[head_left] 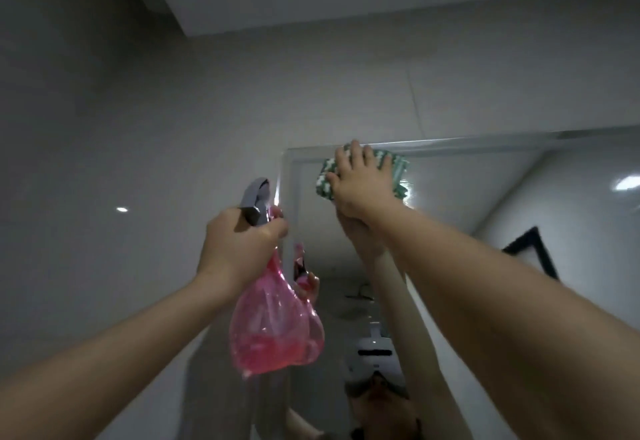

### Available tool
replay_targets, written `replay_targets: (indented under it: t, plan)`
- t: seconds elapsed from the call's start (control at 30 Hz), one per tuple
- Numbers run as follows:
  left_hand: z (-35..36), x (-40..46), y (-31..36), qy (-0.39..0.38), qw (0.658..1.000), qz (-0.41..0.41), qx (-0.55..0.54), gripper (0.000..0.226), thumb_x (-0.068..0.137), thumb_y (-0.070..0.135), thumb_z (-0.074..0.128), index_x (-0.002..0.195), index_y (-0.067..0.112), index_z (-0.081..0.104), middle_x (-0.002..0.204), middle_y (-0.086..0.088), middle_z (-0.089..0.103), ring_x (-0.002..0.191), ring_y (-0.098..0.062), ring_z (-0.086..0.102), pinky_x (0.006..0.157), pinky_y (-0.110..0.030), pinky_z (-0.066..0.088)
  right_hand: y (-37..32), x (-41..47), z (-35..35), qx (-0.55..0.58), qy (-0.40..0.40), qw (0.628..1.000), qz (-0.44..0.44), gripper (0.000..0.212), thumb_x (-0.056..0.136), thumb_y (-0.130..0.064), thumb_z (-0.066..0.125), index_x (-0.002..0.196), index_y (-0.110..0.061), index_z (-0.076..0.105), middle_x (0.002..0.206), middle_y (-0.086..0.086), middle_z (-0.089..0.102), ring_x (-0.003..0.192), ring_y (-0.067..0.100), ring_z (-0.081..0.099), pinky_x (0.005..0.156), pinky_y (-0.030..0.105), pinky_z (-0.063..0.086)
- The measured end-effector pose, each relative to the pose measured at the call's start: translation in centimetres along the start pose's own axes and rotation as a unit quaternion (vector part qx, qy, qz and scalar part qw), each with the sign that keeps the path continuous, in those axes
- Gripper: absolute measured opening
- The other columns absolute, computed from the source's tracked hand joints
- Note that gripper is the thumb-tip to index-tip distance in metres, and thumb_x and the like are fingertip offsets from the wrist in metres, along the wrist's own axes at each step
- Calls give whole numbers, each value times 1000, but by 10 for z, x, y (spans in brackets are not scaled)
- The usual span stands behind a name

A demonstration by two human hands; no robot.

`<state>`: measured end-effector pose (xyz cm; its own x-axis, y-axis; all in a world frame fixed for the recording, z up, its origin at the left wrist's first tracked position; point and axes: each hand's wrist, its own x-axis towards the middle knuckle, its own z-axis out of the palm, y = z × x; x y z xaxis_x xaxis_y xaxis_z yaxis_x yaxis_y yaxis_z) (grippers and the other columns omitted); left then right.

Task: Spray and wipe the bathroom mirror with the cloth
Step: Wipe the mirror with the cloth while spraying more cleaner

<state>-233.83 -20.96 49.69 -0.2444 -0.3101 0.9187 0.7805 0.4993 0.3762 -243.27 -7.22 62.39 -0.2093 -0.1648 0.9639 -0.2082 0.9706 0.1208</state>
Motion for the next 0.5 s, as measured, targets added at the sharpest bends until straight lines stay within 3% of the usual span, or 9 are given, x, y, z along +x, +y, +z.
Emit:
replay_targets:
  t: [0.07, 0.2, 0.33, 0.5]
  plan:
    - [-25, -1, -11, 8, 1000, 6, 26, 4, 78, 10, 65, 78, 6, 65, 60, -14, 61, 46, -23, 59, 49, -40, 49, -34, 4, 8, -9, -2, 1000, -26, 57, 102, -43, 15, 152, -20, 3, 159, 7, -7, 146, 26, -5, 115, 54, -2]
    - [-62, -1, -27, 25, 997, 11, 66, 14, 80, 4, 64, 78, 18, 64, 67, -11, 66, 41, -17, 60, 45, -28, 49, -74, 2, 15, -14, -22, 996, -80, 57, 102, -44, 17, 152, -21, 3, 159, 6, -5, 146, 25, -5, 114, 53, -5]
    - [-66, 5, -27, 46, 997, 19, 57, 11, 81, 2, 63, 80, 13, 65, 76, -17, 67, 44, -21, 59, 52, -36, 53, -98, -7, 23, -89, -42, 981, -167, 56, 102, -41, 21, 152, -20, 8, 159, 4, -2, 146, 23, -5, 115, 53, -3]
    - [-53, 7, -15, 26, 998, 38, 48, 11, 81, 2, 63, 80, 12, 63, 80, -20, 66, 54, -30, 61, 61, -48, 56, -85, 4, 19, -45, -31, 982, -179, 56, 102, -44, 21, 152, -21, 8, 160, 1, -1, 146, 18, -4, 115, 48, -5]
